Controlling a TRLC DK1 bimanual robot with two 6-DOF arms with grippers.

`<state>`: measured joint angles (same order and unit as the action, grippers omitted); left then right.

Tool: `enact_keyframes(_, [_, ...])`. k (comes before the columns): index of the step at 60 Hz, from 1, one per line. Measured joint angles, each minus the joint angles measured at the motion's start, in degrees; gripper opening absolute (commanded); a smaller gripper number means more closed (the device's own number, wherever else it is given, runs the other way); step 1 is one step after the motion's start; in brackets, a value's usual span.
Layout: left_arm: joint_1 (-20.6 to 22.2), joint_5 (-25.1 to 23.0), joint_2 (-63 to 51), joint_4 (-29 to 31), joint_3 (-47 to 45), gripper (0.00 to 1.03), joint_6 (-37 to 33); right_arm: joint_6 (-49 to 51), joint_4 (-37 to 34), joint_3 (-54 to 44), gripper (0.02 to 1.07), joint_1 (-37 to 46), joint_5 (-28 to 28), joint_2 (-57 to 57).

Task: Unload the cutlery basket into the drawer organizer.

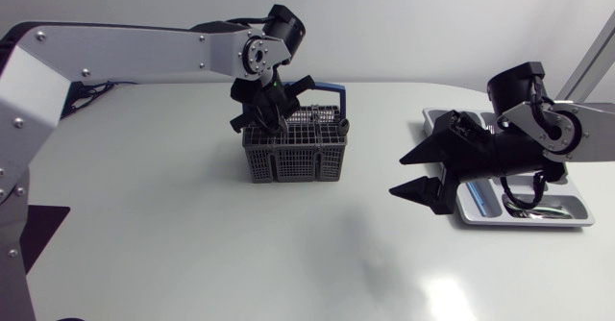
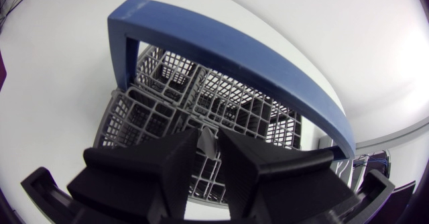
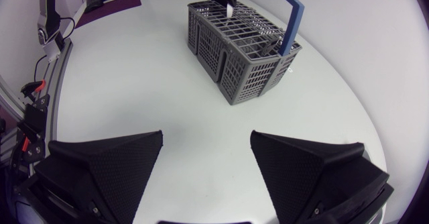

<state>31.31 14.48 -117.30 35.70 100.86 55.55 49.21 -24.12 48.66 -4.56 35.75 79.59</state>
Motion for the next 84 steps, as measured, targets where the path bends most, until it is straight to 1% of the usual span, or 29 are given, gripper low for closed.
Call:
enact_keyframes(3, [0.00, 0.00, -0.28, 0.17, 0.22, 0.20, 0.07, 0.00, 0.04, 0.00, 0.96, -0.02, -0.02, -0.11])
enact_keyframes(14, [0.00, -0.02, -1.29, 1.46, 1.09, 0.20, 0.42, 0.00, 0.39, -0.04, 0.96, -0.39, -0.50, -0.11])
enact_keyframes(17, [0.00, -0.02, -1.40, 1.73, 1.29, 0.15, 0.42, 0.00, 0.42, -0.07, 0.96, -0.39, -0.63, -0.11])
enact_keyframes(26, [0.00, -0.04, -1.49, 1.90, 1.99, 0.14, 1.07, 0.00, 0.63, -0.44, 0.96, -0.48, -0.66, -0.17])
enact_keyframes(29, [0.00, -0.07, -1.49, 1.92, 2.05, 0.10, 1.29, 0.00, 0.63, -0.66, 0.96, -0.61, -0.70, -0.20])
enact_keyframes(41, [0.00, -0.92, -1.51, 1.99, 2.34, 0.10, 1.51, 0.00, 1.14, -1.25, 0.96, -0.76, -1.07, -0.24])
enact_keyframes(45, [0.00, -1.11, -1.51, 2.16, 2.38, 0.04, 1.51, 0.00, 1.66, -1.55, 0.96, -0.76, -1.11, -0.33])
enact_keyframes(84, [0.00, -1.77, -0.13, 2.43, 1.92, 0.04, 3.02, -0.22, 1.66, -2.82, 0.96, -2.14, -1.53, -1.99])
